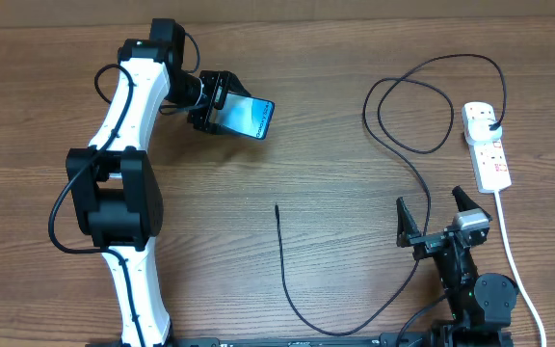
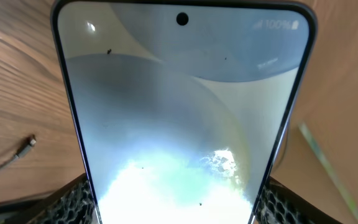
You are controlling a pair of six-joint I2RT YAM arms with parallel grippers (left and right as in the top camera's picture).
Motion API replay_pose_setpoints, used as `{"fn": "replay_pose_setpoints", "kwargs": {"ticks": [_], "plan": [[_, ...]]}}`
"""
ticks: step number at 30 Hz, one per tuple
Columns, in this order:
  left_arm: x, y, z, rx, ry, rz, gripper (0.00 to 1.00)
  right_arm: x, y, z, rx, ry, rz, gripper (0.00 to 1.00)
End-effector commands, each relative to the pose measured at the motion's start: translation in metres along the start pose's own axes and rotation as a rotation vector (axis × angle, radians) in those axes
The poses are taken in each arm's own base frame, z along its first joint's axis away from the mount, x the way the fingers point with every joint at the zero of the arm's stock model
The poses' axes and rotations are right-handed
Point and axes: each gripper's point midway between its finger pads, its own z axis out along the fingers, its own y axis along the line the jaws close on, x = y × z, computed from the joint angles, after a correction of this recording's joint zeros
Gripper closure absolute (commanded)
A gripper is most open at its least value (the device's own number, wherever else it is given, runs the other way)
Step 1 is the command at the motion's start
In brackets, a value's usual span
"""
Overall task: Plug charger to phone and switch on socket
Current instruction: 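Lift the phone with the left gripper and tilt it upright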
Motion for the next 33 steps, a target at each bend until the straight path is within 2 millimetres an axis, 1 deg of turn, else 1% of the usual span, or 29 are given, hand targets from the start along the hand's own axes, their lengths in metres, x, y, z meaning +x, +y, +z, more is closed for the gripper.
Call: {"fn": "replay_pose_setpoints", "kwargs": {"ticks": [1,4,5,7,18,22,33], "plan": [[0.029,-0.016,-0.006,0.068,0.131,0.089,0.96,0.002,0.001,0.000,-0.001,-0.004,0.002,0.00],[0.039,-0.020,-0.008,0.091,0.185,0.114,0.96,0.002,0.001,0.000,-0.001,-0.004,0.002,0.00],[0.046,-0.022,-0.009,0.109,0.225,0.134,0.96,0.002,0.001,0.000,-0.001,-0.004,0.002,0.00],[0.053,-0.024,-0.011,0.128,0.264,0.156,0.96,0.002,0.001,0.000,-0.001,-0.004,0.002,0.00],[0.075,-0.031,-0.020,0.194,0.393,0.206,0.96,0.002,0.001,0.000,-0.001,-0.004,0.002,0.00],[0.086,-0.035,-0.026,0.231,0.463,0.226,0.96,0.002,0.001,0.000,-0.001,-0.004,0.002,0.00],[0.106,-0.041,-0.041,0.294,0.597,0.224,0.96,0.002,0.001,0.000,-0.001,-0.004,0.002,0.00]]}}
